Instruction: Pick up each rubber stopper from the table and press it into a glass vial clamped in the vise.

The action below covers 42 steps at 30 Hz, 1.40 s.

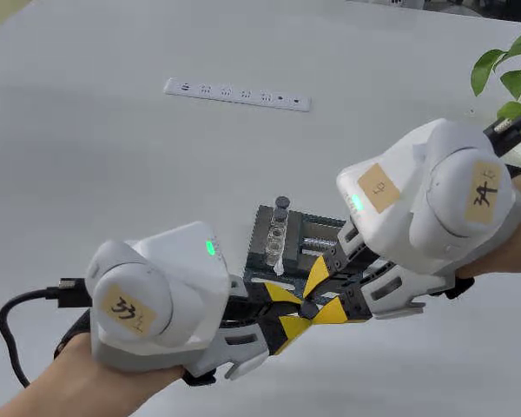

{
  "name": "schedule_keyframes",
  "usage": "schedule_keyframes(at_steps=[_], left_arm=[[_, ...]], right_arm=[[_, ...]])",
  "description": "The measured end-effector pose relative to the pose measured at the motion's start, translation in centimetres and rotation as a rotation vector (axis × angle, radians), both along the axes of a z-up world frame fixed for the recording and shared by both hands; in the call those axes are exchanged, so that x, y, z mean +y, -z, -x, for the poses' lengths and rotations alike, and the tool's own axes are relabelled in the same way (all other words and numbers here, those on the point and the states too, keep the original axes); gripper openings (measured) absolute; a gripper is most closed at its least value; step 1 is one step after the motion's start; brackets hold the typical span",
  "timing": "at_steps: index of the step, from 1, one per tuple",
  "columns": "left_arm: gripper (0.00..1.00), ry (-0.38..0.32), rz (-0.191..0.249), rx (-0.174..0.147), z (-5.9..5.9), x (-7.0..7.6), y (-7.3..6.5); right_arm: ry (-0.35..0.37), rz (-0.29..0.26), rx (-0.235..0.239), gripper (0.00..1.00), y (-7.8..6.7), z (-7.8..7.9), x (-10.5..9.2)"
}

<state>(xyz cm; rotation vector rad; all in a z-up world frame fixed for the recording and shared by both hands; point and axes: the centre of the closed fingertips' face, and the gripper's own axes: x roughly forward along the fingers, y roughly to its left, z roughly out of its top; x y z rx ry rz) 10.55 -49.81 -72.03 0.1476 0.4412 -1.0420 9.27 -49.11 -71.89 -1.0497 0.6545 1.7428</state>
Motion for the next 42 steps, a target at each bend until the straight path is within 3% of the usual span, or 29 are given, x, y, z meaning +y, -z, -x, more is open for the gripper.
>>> schedule_keyframes(at_steps=[3,5,9,16,25,27,38,42], left_arm=[[0.05,0.001,-0.009,0.0,-0.1,0.1,0.2],[0.11,-0.006,-0.013,0.004,-0.2,0.2,0.5],[0.29,-0.028,-0.036,0.012,-0.3,0.8,1.2],[0.69,-0.087,-0.071,0.029,-0.9,1.9,2.7],[0.99,-0.144,-0.092,0.032,-1.5,3.1,3.2],[0.99,-0.151,-0.099,0.063,-1.3,3.4,3.6],[0.99,-0.181,-0.09,0.048,-1.7,4.0,3.7],[0.99,-0.199,-0.085,0.059,-2.0,4.7,3.9]], right_arm=[[0.0,0.001,-0.004,0.06,0.0,-0.1,0.0],[0.005,0.002,-0.006,0.06,0.0,-0.3,-0.1],[0.01,0.009,-0.006,0.06,0.0,-0.5,-0.4],[0.01,0.017,-0.008,0.06,0.2,-0.7,-0.5],[0.008,0.022,-0.008,0.06,0.4,-0.9,-0.6],[0.007,0.024,-0.006,0.06,0.4,-0.9,-0.6],[-0.003,0.048,-0.014,0.06,0.8,-2.2,-0.4],[-0.018,0.064,-0.024,0.06,1.2,-2.8,-0.2]])
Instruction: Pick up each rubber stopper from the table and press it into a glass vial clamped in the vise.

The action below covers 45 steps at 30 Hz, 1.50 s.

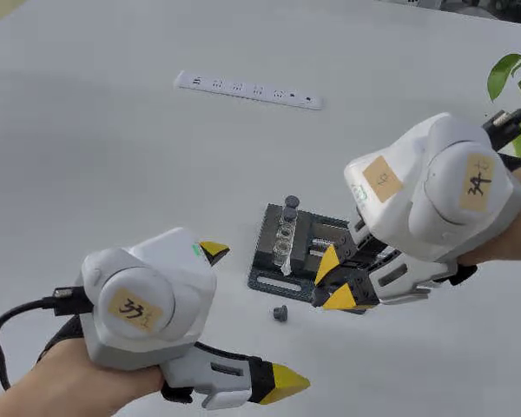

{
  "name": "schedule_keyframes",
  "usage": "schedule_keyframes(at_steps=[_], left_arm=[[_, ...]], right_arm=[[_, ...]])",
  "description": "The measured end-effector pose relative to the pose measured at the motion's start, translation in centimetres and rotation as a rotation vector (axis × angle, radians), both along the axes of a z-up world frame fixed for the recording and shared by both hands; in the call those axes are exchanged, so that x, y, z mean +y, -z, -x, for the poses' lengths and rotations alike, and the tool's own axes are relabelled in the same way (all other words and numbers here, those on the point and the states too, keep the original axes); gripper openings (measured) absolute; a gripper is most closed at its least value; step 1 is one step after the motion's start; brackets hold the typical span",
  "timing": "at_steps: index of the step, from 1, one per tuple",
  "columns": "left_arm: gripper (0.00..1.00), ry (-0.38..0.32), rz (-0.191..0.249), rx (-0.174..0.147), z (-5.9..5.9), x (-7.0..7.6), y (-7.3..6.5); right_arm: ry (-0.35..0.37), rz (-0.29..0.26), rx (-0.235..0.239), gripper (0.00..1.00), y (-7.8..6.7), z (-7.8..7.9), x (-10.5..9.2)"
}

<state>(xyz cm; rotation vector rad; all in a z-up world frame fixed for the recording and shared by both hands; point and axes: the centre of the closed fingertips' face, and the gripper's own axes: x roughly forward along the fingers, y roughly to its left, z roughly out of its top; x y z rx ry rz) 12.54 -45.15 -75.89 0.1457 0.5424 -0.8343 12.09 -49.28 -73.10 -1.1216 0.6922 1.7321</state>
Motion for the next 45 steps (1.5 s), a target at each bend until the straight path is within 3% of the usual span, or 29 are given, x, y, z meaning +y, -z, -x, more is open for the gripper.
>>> schedule_keyframes(at_steps=[4,25,32,45], left_arm=[[0.99,-0.016,0.002,0.004,-0.1,0.4,0.2],[0.99,-0.081,0.02,0.018,-0.7,2.1,0.7],[0.99,-0.093,0.025,0.023,-0.9,2.6,0.9],[0.98,-0.113,0.032,0.033,-0.9,3.4,1.4]], right_arm=[[-0.012,0.015,-0.01,0.06,0.1,-0.8,0.3],[-0.083,0.076,-0.129,0.05,0.7,-8.3,2.4],[-0.14,0.097,-0.172,0.05,1.7,-9.4,3.0],[-0.19,0.119,-0.172,0.05,2.8,-9.7,3.6]])
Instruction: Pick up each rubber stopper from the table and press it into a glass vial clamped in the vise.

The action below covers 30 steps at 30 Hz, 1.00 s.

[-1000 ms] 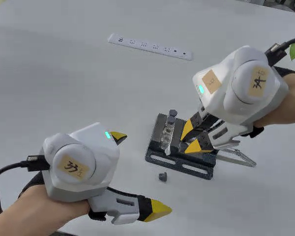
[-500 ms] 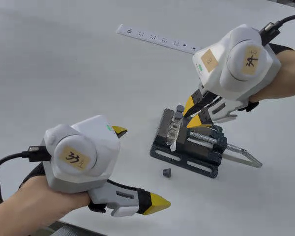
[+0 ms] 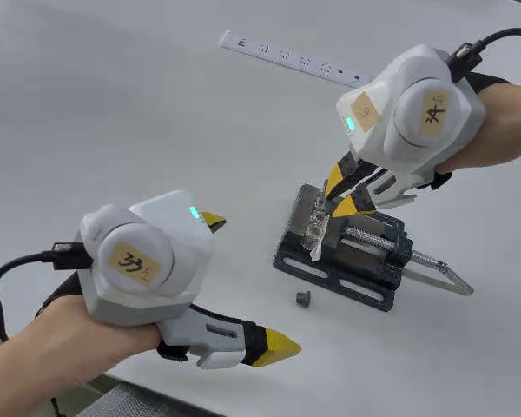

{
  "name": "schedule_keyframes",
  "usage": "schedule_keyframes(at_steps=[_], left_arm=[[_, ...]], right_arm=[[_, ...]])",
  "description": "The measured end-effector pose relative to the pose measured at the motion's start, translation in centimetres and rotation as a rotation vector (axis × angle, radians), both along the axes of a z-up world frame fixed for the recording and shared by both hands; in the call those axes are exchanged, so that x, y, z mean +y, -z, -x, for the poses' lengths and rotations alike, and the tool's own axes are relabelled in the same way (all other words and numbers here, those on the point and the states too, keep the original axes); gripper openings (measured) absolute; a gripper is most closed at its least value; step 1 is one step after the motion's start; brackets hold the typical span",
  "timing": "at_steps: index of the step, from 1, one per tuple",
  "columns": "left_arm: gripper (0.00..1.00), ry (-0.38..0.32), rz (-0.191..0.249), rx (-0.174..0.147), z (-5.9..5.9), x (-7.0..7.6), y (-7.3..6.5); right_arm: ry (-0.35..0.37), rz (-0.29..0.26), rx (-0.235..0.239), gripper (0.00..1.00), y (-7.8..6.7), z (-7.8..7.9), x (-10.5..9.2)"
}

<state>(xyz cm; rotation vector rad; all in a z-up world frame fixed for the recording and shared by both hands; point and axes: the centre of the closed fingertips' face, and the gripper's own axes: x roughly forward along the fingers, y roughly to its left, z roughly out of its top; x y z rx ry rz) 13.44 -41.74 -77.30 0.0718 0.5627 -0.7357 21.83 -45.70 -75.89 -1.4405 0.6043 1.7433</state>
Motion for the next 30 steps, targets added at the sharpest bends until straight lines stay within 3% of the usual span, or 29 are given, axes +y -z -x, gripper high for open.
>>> schedule_keyframes(at_steps=[15,30], left_arm=[[0.99,-0.009,0.008,0.013,0.4,0.2,0.6],[0.98,-0.005,0.006,0.021,0.6,0.3,1.0]], right_arm=[[-0.028,0.033,-0.013,0.05,1.1,0.0,0.1],[-0.021,0.034,0.001,0.05,1.0,0.1,0.4]])
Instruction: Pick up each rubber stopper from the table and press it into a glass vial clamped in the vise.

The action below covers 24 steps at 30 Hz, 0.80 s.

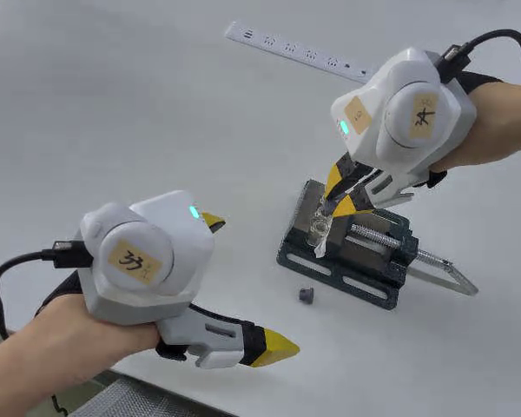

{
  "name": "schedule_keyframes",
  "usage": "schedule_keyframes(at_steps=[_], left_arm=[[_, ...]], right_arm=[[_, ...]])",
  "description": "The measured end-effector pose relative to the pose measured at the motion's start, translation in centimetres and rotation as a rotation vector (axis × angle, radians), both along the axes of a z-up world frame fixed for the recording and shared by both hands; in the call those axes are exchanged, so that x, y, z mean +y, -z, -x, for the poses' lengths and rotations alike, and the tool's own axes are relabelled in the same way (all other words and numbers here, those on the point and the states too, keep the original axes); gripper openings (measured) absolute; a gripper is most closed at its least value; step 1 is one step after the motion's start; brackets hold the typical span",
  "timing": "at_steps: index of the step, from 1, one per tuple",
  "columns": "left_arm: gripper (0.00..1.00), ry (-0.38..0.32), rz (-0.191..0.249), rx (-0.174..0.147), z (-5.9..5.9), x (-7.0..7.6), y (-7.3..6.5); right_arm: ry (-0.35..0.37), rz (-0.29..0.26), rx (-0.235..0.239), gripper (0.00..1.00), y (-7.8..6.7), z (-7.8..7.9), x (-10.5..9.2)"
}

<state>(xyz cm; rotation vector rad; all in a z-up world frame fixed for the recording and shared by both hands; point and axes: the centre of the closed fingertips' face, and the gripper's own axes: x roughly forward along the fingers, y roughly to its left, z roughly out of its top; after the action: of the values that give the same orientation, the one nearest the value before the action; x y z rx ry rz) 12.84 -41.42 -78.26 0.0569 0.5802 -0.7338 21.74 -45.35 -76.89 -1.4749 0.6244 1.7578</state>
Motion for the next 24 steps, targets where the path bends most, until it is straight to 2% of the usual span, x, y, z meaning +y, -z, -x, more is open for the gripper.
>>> schedule_keyframes(at_steps=[4,6,14,15,24], left_arm=[[0.98,0.001,0.001,0.0,-0.01,-0.03,0.03],[0.98,0.001,0.003,0.0,-0.03,-0.06,0.02],[0.98,0.0,0.001,0.003,0.01,0.02,0.15],[0.98,0.001,0.001,0.004,0.04,0.0,0.17],[0.98,-0.001,0.003,0.006,-0.02,-0.08,0.18]], right_arm=[[0.01,-0.005,0.018,0.05,-0.17,0.28,0.07],[-0.003,0.002,0.0,0.05,0.01,-0.02,0.01],[0.001,0.003,0.008,0.05,0.07,0.03,0.07],[-0.009,0.007,-0.007,0.05,0.2,-0.14,0.03],[0.004,0.009,0.01,0.05,0.33,-0.05,0.06]])
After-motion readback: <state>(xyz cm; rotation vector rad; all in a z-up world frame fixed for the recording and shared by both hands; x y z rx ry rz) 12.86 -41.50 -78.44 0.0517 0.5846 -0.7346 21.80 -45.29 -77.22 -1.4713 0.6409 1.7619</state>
